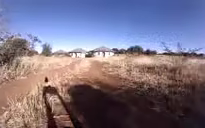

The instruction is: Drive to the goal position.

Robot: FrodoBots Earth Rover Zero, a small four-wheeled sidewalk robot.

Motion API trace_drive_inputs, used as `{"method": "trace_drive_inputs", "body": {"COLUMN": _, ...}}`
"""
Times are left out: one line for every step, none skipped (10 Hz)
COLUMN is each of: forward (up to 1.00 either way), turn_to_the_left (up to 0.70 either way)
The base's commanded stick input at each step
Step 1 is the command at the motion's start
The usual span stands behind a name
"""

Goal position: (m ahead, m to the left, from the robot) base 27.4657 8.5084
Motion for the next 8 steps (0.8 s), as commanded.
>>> {"method": "trace_drive_inputs", "body": {"forward": 0.50, "turn_to_the_left": 0.00}}
{"method": "trace_drive_inputs", "body": {"forward": 0.50, "turn_to_the_left": 0.00}}
{"method": "trace_drive_inputs", "body": {"forward": 0.50, "turn_to_the_left": 0.00}}
{"method": "trace_drive_inputs", "body": {"forward": 0.50, "turn_to_the_left": 0.00}}
{"method": "trace_drive_inputs", "body": {"forward": 0.50, "turn_to_the_left": 0.00}}
{"method": "trace_drive_inputs", "body": {"forward": 0.50, "turn_to_the_left": 0.00}}
{"method": "trace_drive_inputs", "body": {"forward": 0.50, "turn_to_the_left": 0.00}}
{"method": "trace_drive_inputs", "body": {"forward": 0.50, "turn_to_the_left": 0.00}}
